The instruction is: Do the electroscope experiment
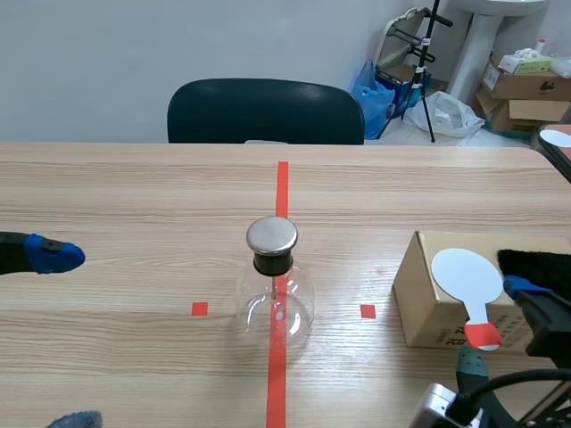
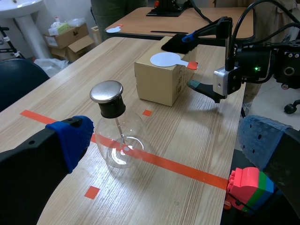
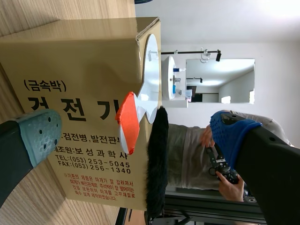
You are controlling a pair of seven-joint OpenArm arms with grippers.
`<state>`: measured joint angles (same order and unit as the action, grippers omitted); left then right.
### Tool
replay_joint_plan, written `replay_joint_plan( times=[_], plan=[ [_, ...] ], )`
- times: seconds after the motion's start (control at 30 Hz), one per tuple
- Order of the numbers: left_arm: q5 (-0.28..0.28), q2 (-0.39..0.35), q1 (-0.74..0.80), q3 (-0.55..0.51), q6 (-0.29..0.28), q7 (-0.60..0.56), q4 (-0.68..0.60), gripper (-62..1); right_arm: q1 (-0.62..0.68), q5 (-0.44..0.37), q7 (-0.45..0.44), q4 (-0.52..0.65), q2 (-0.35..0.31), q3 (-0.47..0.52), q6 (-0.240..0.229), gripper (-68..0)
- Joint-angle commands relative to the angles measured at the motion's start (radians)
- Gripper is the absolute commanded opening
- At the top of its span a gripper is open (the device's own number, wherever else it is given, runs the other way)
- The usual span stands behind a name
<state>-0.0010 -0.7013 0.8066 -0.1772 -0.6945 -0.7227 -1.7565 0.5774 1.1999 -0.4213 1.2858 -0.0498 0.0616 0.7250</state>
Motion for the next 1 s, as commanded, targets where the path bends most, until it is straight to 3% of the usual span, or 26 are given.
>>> replay_joint_plan(
  times=[0.0,0.63,0.83,0.97],
  plan=[
    [-0.014,0.002,0.013,0.007,-0.002,-0.02,-0.003,1.4,0.002,-0.007,-0.002,0.014,-0.008,0.006,0.058,0.4],
    [-0.014,0.002,0.013,0.007,-0.002,-0.02,-0.003,1.4,0.024,-0.009,0.02,0.038,-0.006,0.006,0.058,0.4],
    [-0.014,0.002,0.013,0.007,-0.002,-0.018,-0.003,1.4,0.147,-0.042,0.026,0.149,-0.006,0.012,0.058,0.4],
    [-0.014,0.002,0.013,0.007,-0.002,-0.018,-0.003,1.4,0.259,-0.124,-0.026,0.248,-0.01,0.013,0.058,0.4]
  ],
)
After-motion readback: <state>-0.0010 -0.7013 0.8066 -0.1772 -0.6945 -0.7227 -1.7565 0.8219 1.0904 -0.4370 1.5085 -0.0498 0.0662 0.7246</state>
